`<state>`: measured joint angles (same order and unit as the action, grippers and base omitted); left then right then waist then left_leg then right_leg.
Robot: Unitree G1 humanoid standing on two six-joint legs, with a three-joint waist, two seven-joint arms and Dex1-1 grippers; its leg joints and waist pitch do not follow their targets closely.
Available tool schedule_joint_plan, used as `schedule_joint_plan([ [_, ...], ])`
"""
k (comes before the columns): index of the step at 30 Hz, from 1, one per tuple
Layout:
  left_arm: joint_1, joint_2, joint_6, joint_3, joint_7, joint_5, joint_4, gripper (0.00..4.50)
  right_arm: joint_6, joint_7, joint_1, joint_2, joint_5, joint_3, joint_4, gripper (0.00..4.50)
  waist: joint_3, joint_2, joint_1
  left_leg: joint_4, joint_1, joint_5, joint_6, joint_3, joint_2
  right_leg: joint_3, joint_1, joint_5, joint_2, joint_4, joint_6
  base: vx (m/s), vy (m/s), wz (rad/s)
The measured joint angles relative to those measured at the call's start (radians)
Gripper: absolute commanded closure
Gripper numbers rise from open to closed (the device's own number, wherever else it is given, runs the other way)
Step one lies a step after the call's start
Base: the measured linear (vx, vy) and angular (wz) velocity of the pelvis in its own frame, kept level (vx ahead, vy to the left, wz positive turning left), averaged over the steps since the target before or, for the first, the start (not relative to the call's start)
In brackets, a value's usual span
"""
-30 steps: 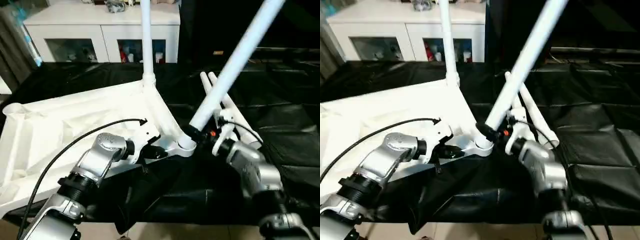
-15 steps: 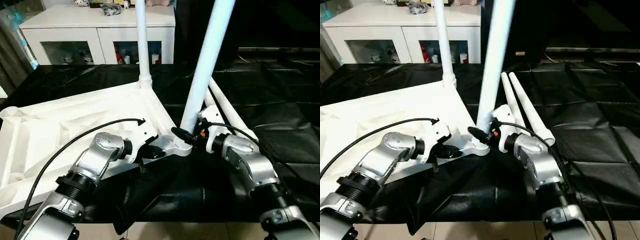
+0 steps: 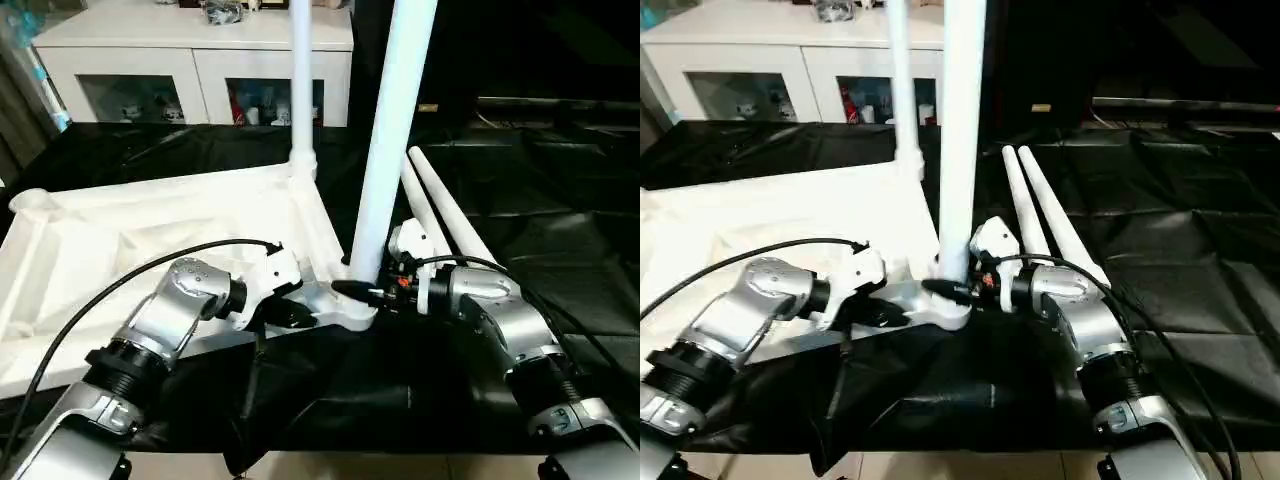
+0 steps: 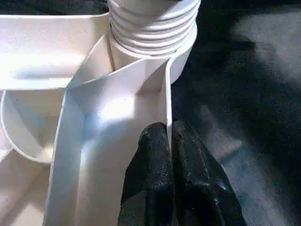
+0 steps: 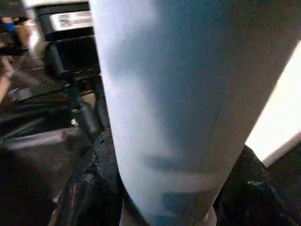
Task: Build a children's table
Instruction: Insert table leg to table base
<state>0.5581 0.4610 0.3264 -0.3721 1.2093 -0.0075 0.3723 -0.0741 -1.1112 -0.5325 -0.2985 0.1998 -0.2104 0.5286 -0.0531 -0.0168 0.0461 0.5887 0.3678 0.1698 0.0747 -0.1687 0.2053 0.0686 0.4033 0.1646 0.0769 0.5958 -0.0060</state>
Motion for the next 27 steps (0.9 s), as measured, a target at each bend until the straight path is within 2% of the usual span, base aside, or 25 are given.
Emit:
schedule_joint_plan([
  [6, -0.011, 0.016, 0.043, 0.003, -0.006, -0.001, -0.054, 4.5, 0.035, -0.02, -0.014, 0.002, 0.002, -0.002, 0.019, 2.57, -0.012, 0.008, -0.001, -0.004, -0.001, 0.0, 0.0, -0.001, 0.0, -0.001, 0.0, 0.0, 0.0, -0.002, 0.0, 0.0, 0.0, 0.0],
  [9, -0.01, -0.001, 0.079, 0.023, -0.068, -0.001, -0.056, 4.5, 0.042, 0.064, -0.038, 0.02, -0.007, -0.002, 0.051, 2.57, -0.02, 0.007, -0.009, -0.004, -0.003, 0.0, 0.0, -0.001, -0.001, -0.001, 0.0, 0.0, 0.0, -0.002, 0.0, 0.0, 0.0, 0.0],
  [12, 0.002, -0.026, 0.123, 0.045, -0.136, 0.002, -0.056, 4.5, 0.043, 0.169, -0.066, 0.045, -0.03, 0.004, 0.083, 2.57, -0.033, 0.012, -0.015, -0.007, -0.004, 0.0, 0.0, 0.0, -0.001, 0.0, 0.001, 0.0, 0.0, -0.004, 0.001, 0.0, 0.0, 0.0],
  [17, 0.029, -0.116, 0.257, 0.1, -0.293, 0.005, -0.058, 4.5, 0.022, 0.399, -0.123, 0.128, -0.045, 0.063, 0.17, 2.57, -0.048, 0.016, -0.019, -0.022, -0.006, 0.0, 0.0, 0.0, -0.003, 0.004, 0.003, 0.0, 0.0, -0.028, 0.0, 0.0, 0.0, 0.0],
  [20, 0.042, -0.162, 0.327, 0.129, -0.382, 0.012, -0.071, 4.5, 0.012, 0.512, -0.172, 0.17, -0.048, 0.089, 0.225, 2.57, -0.058, 0.015, -0.022, -0.025, -0.006, 0.0, 0.0, 0.0, -0.003, 0.005, 0.004, 0.0, 0.0, -0.035, 0.0, 0.0, 0.0, 0.0],
  [23, 0.07, -0.251, 0.413, 0.162, -0.529, 0.045, -0.074, 4.5, -0.003, 0.699, -0.261, 0.232, -0.049, 0.126, 0.334, 2.57, -0.066, 0.013, -0.032, -0.025, -0.007, 0.0, 0.0, 0.0, -0.006, 0.004, 0.005, 0.001, 0.001, -0.038, 0.0, 0.0, 0.0, 0.0],
  [27, 0.089, -0.324, 0.439, 0.182, -0.637, 0.047, -0.057, 4.5, -0.003, 0.824, -0.319, 0.275, -0.056, 0.146, 0.402, 2.57, -0.07, 0.013, -0.039, -0.033, -0.008, 0.0, 0.0, 0.006, -0.012, 0.005, 0.005, 0.001, 0.002, -0.048, 0.0, 0.0, 0.0, 0.0],
])
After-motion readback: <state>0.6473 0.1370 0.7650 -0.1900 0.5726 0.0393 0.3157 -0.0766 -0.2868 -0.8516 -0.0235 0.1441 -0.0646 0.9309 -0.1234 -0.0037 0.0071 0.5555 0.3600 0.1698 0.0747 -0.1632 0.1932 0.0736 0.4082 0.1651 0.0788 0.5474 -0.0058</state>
